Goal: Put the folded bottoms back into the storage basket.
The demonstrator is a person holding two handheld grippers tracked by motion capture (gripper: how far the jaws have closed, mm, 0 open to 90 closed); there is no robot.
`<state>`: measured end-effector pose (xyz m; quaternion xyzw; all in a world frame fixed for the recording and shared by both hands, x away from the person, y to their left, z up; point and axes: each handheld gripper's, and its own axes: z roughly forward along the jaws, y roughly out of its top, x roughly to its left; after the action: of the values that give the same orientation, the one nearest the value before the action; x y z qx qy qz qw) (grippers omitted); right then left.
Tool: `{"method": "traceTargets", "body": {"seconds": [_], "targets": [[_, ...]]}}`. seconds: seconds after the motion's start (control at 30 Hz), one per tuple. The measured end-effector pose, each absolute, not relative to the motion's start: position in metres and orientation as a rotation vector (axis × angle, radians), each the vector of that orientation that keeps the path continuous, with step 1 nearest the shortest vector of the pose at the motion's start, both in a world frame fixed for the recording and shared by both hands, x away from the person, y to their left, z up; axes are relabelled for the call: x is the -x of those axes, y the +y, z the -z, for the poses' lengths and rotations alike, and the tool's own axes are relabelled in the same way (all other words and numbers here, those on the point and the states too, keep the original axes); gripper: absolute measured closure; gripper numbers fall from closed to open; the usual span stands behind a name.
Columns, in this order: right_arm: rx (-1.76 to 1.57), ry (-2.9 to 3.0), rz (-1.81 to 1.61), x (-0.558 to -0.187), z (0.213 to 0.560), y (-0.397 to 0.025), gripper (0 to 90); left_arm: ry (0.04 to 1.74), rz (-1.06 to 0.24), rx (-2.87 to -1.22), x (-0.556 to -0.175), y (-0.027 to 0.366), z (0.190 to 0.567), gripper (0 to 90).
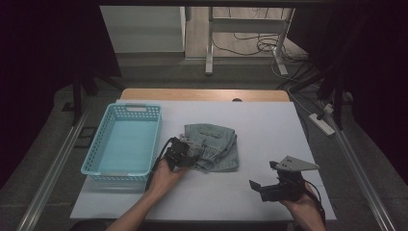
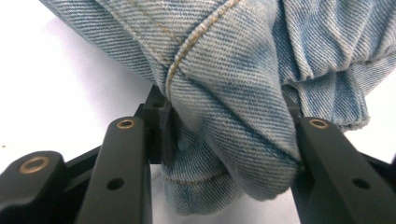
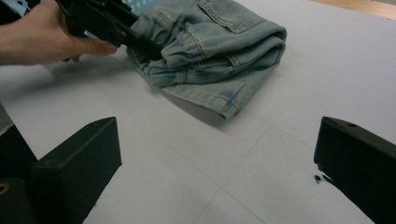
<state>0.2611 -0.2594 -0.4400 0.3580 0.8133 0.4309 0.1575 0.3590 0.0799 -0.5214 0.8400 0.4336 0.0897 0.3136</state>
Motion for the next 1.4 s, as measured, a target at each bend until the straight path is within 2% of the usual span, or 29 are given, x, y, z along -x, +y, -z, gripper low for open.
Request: {"method": "traceTargets", "body": {"seconds": [0.57,1.4], "targets": [[-1.042,2.382,-1.116,-0.310,0.446,-0.228,0.0,1.141,-0.223,-2.211,-0.360,0.082,0.522,54.8],[-1.117,2.412,-1.065,-0.375,0.453,-0.202,0.0,1.148,-0.212,-2.211,-0.361,0.082,0.522,54.6]]}}
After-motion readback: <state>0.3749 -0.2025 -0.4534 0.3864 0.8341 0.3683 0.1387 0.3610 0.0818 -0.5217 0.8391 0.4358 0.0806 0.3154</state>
